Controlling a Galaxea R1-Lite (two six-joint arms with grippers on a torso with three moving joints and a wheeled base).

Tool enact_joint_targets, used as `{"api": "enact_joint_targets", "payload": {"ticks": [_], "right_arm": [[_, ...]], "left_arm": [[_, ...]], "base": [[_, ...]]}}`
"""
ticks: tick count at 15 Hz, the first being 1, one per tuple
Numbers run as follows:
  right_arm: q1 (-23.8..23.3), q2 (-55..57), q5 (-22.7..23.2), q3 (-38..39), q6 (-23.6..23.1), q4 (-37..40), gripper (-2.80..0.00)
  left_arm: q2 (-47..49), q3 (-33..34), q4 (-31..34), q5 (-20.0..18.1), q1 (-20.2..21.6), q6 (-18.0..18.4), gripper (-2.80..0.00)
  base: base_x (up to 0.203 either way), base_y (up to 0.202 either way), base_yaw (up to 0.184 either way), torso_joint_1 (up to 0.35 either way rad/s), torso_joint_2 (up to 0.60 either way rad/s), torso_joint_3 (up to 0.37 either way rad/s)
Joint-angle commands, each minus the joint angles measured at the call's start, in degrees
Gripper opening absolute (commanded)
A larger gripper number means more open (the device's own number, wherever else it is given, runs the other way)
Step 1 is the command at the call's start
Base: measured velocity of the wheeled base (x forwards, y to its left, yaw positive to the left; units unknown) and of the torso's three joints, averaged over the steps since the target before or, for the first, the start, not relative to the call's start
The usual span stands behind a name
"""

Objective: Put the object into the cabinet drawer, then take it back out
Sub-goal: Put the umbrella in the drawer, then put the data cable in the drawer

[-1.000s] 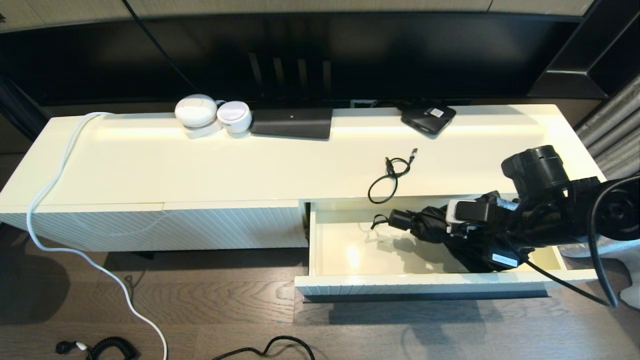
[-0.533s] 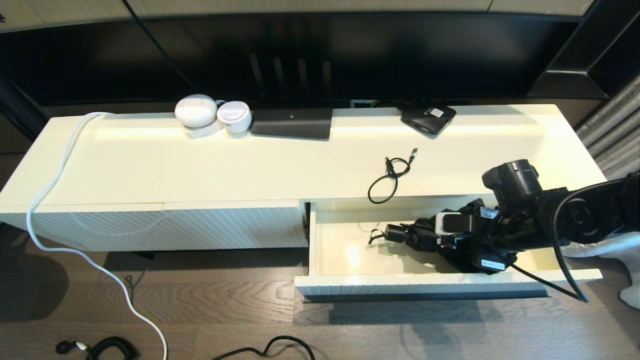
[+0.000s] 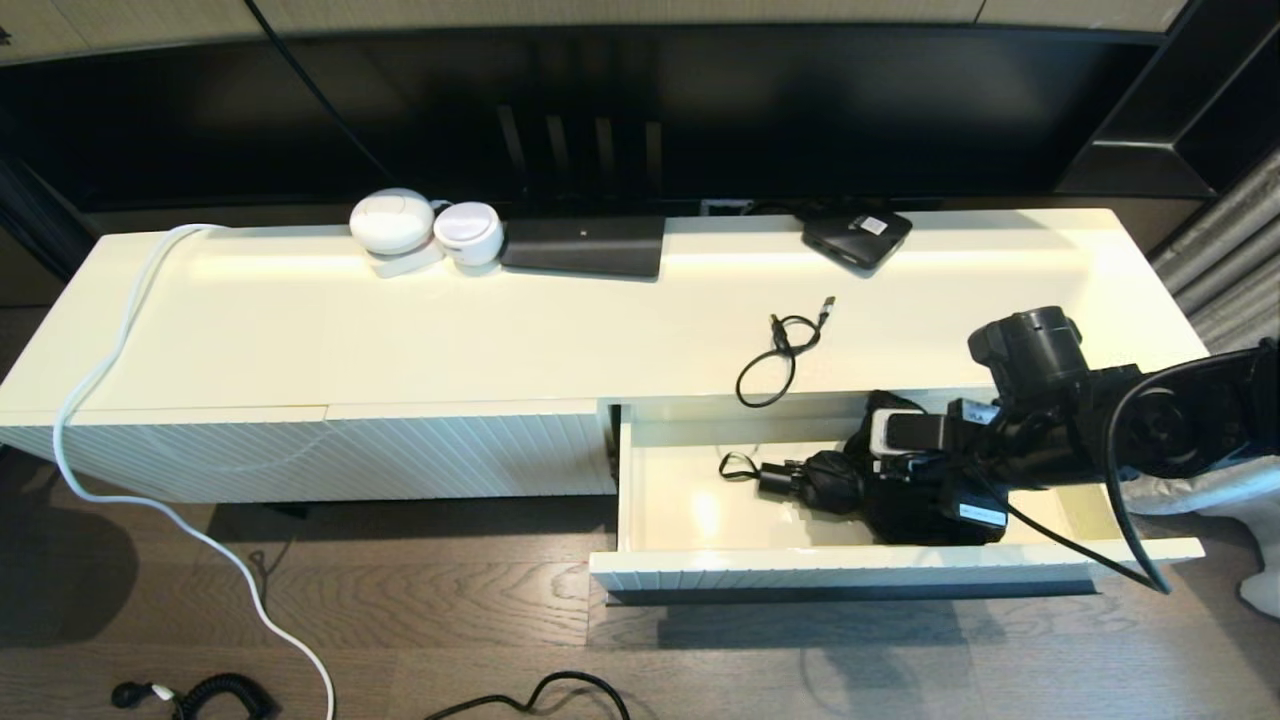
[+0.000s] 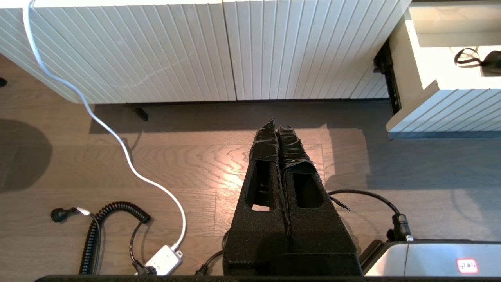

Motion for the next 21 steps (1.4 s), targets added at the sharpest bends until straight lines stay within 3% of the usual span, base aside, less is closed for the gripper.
{"api": "enact_joint_targets", "payload": {"ticks": [1, 11, 13, 16, 18, 21], "right_arm": [[-0.1, -2.4, 0.1, -0.2, -0.1, 0.1, 0.00], [3.4, -16.4, 0.0, 0.7, 7.2, 1.9, 0.00], [3.6, -19.6, 0.3, -1.0, 8.9, 10.2, 0.00], [5.4, -23.2, 2.3, -6.6, 18.2, 24.0, 0.00], [6.2, -23.1, 3.4, -7.7, 20.4, 25.7, 0.00], [10.4, -18.8, 5.4, -15.6, 39.2, 29.5, 0.00]], "left_arm": [[0.0, 0.0, 0.0, 0.0, 0.0, 0.0, -2.80], [0.0, 0.1, 0.0, 0.0, 0.1, 0.0, -2.80], [0.0, 0.0, 0.0, 0.0, 0.0, 0.0, -2.80], [0.0, 0.1, 0.0, 0.0, 0.0, 0.0, -2.80], [0.0, 0.0, 0.0, 0.0, 0.0, 0.0, -2.80], [0.0, 0.1, 0.0, 0.0, 0.0, 0.0, -2.80]], "base": [[0.000, 0.000, 0.000, 0.000, 0.00, 0.000], [0.000, 0.000, 0.000, 0.000, 0.00, 0.000], [0.000, 0.000, 0.000, 0.000, 0.00, 0.000], [0.000, 0.000, 0.000, 0.000, 0.00, 0.000], [0.000, 0.000, 0.000, 0.000, 0.00, 0.000], [0.000, 0.000, 0.000, 0.000, 0.00, 0.000]]}}
